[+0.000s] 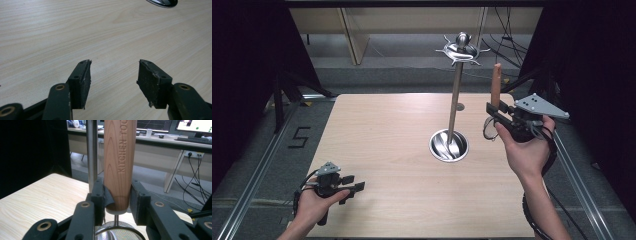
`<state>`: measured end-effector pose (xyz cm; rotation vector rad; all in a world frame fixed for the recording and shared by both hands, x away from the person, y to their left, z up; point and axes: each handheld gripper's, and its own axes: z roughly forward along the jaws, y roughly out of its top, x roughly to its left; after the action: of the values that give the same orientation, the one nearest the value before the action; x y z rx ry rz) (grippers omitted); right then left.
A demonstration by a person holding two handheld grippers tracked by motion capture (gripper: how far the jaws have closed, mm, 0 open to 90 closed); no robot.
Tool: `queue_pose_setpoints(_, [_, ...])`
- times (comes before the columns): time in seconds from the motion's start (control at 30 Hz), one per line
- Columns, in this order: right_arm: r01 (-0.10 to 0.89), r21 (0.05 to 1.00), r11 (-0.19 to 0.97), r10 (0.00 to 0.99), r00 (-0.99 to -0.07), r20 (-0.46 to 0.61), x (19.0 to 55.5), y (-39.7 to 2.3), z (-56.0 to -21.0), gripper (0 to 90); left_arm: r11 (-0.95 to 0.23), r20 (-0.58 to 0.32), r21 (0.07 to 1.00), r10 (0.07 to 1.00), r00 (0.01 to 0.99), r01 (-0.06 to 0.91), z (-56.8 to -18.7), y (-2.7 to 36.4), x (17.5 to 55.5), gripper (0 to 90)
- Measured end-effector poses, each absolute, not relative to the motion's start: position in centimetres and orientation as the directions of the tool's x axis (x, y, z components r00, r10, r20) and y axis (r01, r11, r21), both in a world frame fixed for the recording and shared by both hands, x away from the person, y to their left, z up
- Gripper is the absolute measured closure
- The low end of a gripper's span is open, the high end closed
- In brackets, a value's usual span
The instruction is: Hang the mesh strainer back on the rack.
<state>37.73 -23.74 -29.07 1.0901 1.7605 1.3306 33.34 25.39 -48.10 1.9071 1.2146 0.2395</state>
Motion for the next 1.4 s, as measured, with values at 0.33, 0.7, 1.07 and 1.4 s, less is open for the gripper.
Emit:
queue_pose_setpoints(0.33, [0.227, 0.966, 0.127, 0.901, -0.434, -0.016, 38.0, -23.7, -29.0, 69.3, -0.183, -0.255, 0.735, 0.817, 0.517, 0.653, -48.0, 25.5, 33.4, 42.5])
queue_pose_setpoints(0.7, [0.204, 0.971, 0.124, 0.891, -0.454, -0.018, 38.1, -23.3, -28.6, 69.3, -0.185, -0.253, 0.736, 0.817, 0.518, 0.652, -48.0, 25.6, 33.4, 42.0])
queue_pose_setpoints(1.07, [0.178, 0.973, 0.148, 0.884, -0.464, -0.05, 38.6, -23.3, -28.4, 69.3, -0.184, -0.252, 0.736, 0.818, 0.517, 0.651, -48.0, 25.5, 33.4, 42.0])
queue_pose_setpoints(1.4, [0.193, 0.97, 0.147, 0.876, -0.482, -0.037, 38.8, -22.8, -28.4, 69.3, -0.185, -0.253, 0.733, 0.818, 0.516, 0.654, -48.0, 25.6, 33.4, 42.0])
